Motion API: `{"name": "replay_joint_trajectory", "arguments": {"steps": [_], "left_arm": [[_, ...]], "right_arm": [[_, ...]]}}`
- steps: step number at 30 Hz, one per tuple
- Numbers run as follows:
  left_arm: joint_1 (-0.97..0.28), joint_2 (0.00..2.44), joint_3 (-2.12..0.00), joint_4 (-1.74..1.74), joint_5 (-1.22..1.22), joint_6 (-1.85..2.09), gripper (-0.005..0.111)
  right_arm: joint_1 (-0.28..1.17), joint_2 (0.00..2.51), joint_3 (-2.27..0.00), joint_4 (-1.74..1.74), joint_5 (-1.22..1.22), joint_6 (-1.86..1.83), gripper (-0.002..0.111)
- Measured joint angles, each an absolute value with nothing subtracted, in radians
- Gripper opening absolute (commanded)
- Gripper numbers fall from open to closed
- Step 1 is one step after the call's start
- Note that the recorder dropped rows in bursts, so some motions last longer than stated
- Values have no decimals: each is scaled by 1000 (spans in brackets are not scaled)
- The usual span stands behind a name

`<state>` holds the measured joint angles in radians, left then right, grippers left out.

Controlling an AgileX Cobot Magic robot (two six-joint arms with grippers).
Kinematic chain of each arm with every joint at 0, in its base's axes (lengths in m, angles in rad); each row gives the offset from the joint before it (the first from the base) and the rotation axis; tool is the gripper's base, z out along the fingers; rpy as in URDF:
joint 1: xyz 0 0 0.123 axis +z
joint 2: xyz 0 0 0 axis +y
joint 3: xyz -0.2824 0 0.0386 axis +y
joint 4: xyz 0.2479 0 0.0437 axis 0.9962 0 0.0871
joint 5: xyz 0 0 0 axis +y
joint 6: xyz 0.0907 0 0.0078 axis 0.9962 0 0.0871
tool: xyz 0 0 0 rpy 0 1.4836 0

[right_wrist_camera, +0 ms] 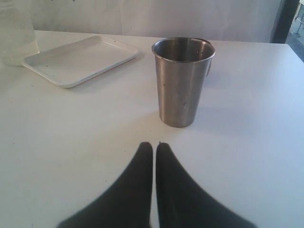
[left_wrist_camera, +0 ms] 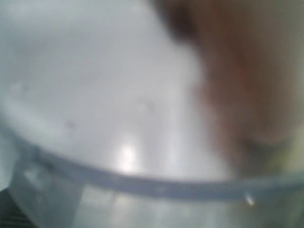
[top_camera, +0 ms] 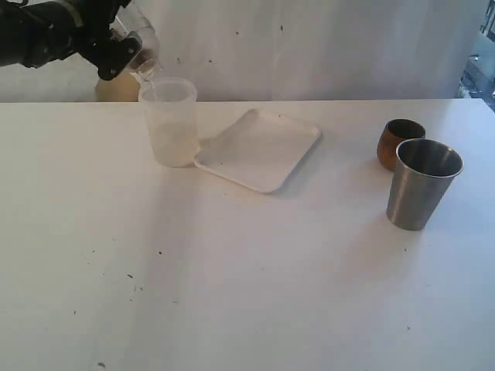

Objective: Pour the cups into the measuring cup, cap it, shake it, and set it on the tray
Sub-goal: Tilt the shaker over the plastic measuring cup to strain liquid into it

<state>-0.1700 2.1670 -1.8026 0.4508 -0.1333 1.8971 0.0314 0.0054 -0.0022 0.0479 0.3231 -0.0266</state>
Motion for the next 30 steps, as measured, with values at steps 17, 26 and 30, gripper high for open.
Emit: {"name": "replay_joint_trajectory", "arguments": {"steps": [17, 26, 30], "left_arm": [[-202, 2169, -1803, 433, -79, 1892, 0], [-202, 2179, -1814, 410, -76, 1790, 0], [-198, 2225, -1873, 343, -80, 1733, 0]], "right_arm": [[31, 5, -2, 48, 323, -27, 3], [31, 5, -2, 48, 323, -27, 3], [31, 5, -2, 48, 323, -27, 3]]}}
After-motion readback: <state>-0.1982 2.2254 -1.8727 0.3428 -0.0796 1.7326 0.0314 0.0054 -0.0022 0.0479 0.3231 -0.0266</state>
